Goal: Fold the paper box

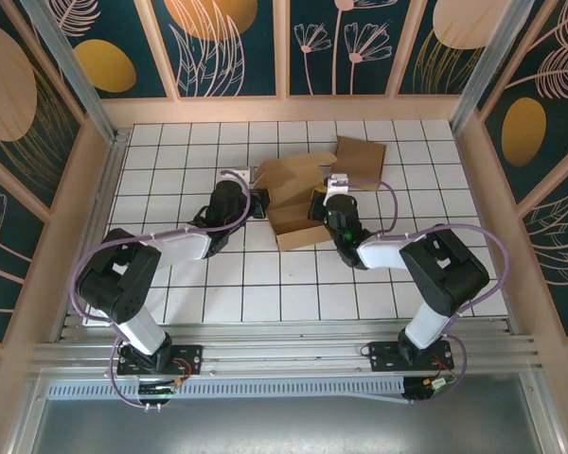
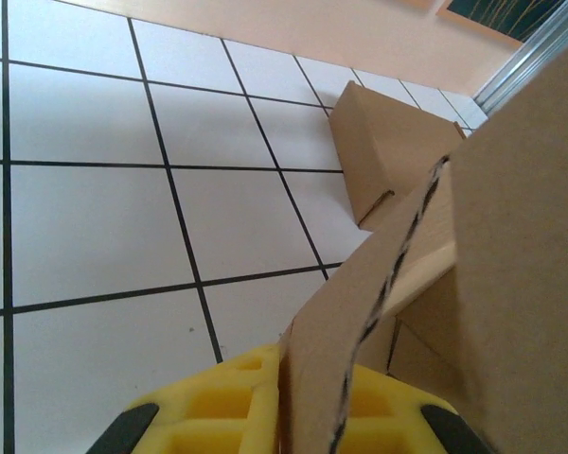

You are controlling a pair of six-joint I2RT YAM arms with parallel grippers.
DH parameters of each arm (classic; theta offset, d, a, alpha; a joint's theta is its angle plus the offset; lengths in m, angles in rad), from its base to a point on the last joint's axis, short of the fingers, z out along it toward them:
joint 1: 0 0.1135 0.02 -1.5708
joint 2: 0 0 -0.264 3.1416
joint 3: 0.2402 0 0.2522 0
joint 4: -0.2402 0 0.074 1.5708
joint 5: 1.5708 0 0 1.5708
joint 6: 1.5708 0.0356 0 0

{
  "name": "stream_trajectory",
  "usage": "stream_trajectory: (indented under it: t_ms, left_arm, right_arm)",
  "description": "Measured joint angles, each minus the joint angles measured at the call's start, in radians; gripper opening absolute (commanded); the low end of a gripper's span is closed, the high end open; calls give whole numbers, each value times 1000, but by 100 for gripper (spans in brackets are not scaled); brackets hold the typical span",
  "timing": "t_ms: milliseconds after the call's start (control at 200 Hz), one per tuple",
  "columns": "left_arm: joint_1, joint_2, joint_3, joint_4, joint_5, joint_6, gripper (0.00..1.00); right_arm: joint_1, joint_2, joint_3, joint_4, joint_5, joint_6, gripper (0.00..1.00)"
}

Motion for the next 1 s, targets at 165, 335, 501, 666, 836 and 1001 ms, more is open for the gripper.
stream_trajectory:
  t_ms: [165,335,501,666,836,1001]
  left_arm:
    - [-14,-2,-19,42,-14,34,11]
    - [-34,19,-10,75,-39,136,11]
    - [-39,76,21,119,-72,240,10]
    - [-39,106,25,173,-89,327,9]
    - [-39,109,5,262,-57,398,9]
    - [-39,111,-2,305,-21,433,10]
  right_arm:
    - [27,-61,-37,-35,-22,-1,48]
    - [39,-251,-114,-150,-56,-22,84]
    - [2,-534,-180,-284,-50,-43,91]
    - [-89,-781,-197,-337,-116,-169,94]
    - [-225,-740,-63,-429,-356,-416,91]
    - [-235,-523,194,-621,-519,-689,87]
